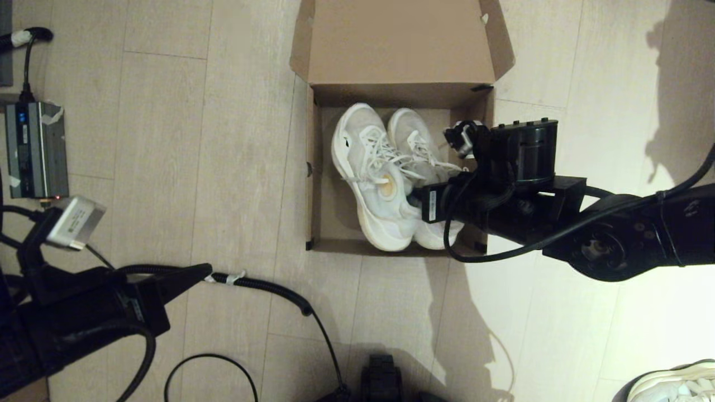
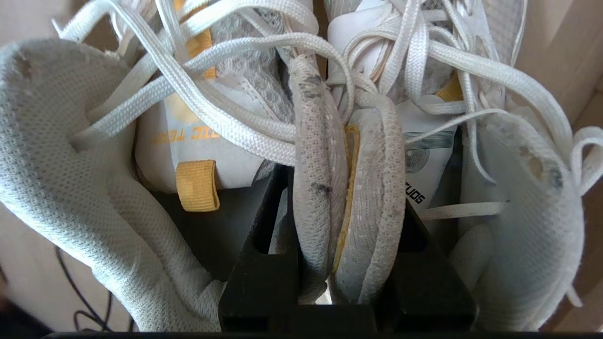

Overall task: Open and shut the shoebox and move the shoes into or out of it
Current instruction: Put the shoes into the shoe box

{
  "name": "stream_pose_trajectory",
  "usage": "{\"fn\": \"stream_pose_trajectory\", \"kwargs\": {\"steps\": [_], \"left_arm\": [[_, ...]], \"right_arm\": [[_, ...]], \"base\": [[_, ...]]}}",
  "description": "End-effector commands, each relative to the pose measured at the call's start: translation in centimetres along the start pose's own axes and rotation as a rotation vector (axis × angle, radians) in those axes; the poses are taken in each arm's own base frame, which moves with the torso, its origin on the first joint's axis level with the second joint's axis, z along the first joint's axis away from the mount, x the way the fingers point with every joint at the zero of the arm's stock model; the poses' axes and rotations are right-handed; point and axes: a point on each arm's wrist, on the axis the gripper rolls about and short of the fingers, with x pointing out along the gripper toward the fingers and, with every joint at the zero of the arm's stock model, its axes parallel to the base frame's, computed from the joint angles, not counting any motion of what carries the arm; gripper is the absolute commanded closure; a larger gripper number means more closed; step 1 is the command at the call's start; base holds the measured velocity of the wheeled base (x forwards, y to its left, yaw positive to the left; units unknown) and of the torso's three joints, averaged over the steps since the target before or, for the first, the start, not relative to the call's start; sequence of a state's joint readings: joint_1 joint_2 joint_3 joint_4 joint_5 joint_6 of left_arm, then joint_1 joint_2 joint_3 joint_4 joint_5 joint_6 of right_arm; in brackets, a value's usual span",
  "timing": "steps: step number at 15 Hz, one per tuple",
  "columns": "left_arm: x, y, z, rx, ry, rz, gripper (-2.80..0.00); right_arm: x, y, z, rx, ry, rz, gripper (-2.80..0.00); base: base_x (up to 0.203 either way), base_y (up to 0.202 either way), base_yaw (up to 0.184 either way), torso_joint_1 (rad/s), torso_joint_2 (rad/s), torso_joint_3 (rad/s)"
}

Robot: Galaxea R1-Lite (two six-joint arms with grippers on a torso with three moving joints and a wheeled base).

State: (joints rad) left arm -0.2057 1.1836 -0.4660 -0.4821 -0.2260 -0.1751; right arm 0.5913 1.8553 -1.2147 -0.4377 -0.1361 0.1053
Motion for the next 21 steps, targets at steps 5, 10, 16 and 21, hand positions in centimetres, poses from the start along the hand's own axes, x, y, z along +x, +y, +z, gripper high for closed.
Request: {"fn": "stream_pose_trajectory", "kwargs": {"steps": [5,10,16,21], "left_arm": [[-0.2,0.0,0.0,-0.001,-0.002,-0.001,0.0],[-0.3,0.0,-0.5,-0.004,0.009,0.002,0.0],[-0.8,-0.2,-0.1,0.006,-0.015,-0.002,0.0],[-0.1,-0.4,-1.4,0.001,0.052,-0.026,0.0]], "right_arm": [[2.0,0.0,-1.0,0.004,-0.046,-0.016,0.0],[2.7,-0.3,-1.6,0.006,-0.037,-0.042,-2.8],[-0.2,-0.6,-0.4,0.008,-0.062,-0.043,-2.8],[-5.5,-1.2,-0.3,0.009,-0.067,-0.041,-2.8]], "base": [[0.0,0.0,0.0,0.0,0.0,0.0],[0.0,0.0,0.0,0.0,0.0,0.0],[0.0,0.0,0.0,0.0,0.0,0.0],[0.0,0.0,0.0,0.0,0.0,0.0]]}}
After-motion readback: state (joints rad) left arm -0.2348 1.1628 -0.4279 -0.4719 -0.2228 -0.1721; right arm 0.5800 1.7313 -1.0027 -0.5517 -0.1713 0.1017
